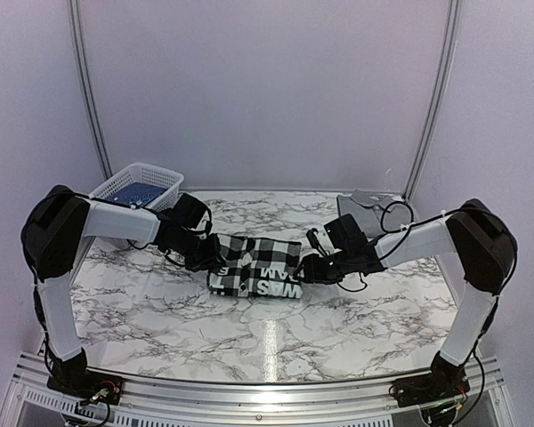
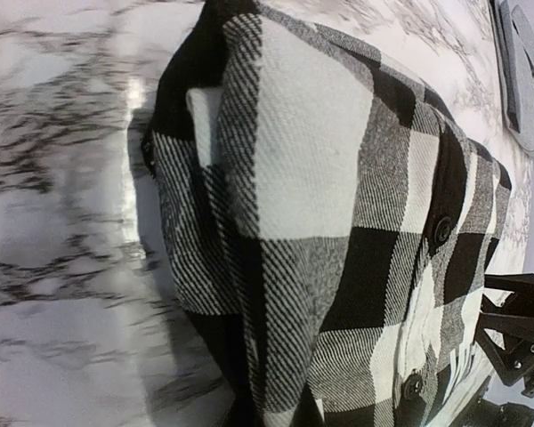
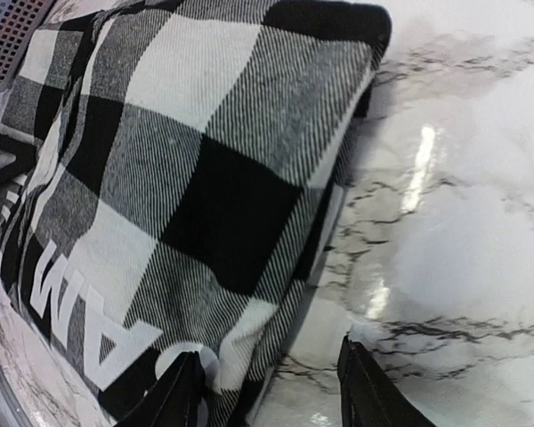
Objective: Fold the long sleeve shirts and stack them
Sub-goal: Pick up the square-folded shirt from the center of the board, then turn over the square-folded shirt at the center of the board, then smooth out the square-folded shirt at the center of the board, then move the square-folded shirt to the center of the board.
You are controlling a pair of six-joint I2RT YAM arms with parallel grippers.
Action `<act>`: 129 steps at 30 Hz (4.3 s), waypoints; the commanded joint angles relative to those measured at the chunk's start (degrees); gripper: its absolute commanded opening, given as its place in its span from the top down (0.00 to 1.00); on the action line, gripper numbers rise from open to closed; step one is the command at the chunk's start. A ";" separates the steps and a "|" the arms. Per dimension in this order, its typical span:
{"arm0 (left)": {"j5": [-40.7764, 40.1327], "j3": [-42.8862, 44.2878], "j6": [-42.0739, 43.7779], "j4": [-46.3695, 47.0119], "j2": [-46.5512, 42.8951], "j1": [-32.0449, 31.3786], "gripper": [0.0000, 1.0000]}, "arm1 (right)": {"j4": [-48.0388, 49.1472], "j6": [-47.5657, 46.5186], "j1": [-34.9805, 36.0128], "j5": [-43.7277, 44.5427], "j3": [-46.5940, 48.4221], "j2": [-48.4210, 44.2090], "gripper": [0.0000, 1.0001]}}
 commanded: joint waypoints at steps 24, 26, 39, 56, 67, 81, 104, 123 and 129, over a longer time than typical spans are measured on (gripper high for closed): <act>5.93 -3.18 16.79 -11.51 -10.17 11.92 1.00 | 1.69 7.38 8.98 8.72 19.90 15.45 0.89; 5.92 -2.60 17.18 -12.64 -10.85 12.15 1.00 | 2.27 7.69 9.72 8.08 20.95 16.77 0.89; 11.32 11.56 14.65 -23.22 -18.50 12.96 1.00 | 2.75 8.97 19.62 0.75 43.63 33.88 0.84; -4.41 68.69 0.82 -29.59 30.69 -15.23 0.54 | 11.14 4.82 -5.06 -2.63 -9.72 -11.45 0.39; -12.87 57.56 6.04 -24.44 15.28 -15.41 0.20 | -4.36 0.71 -6.10 11.00 -7.91 -23.26 0.38; -10.45 12.01 5.76 -12.32 -6.84 -5.43 0.24 | -8.59 -1.75 1.93 18.85 -1.93 -8.16 0.71; 2.22 -15.19 1.45 19.76 -16.17 -5.47 0.31 | 0.42 -2.87 -5.74 7.02 -7.02 -12.66 0.37; -1.81 -14.01 -1.58 12.81 -10.23 -6.43 0.78 | 5.38 2.04 1.71 0.69 -4.90 -3.96 0.64; -1.96 -13.96 -0.35 9.43 -11.33 -5.68 0.58 | -1.64 -0.02 0.14 3.53 -6.69 -10.41 0.40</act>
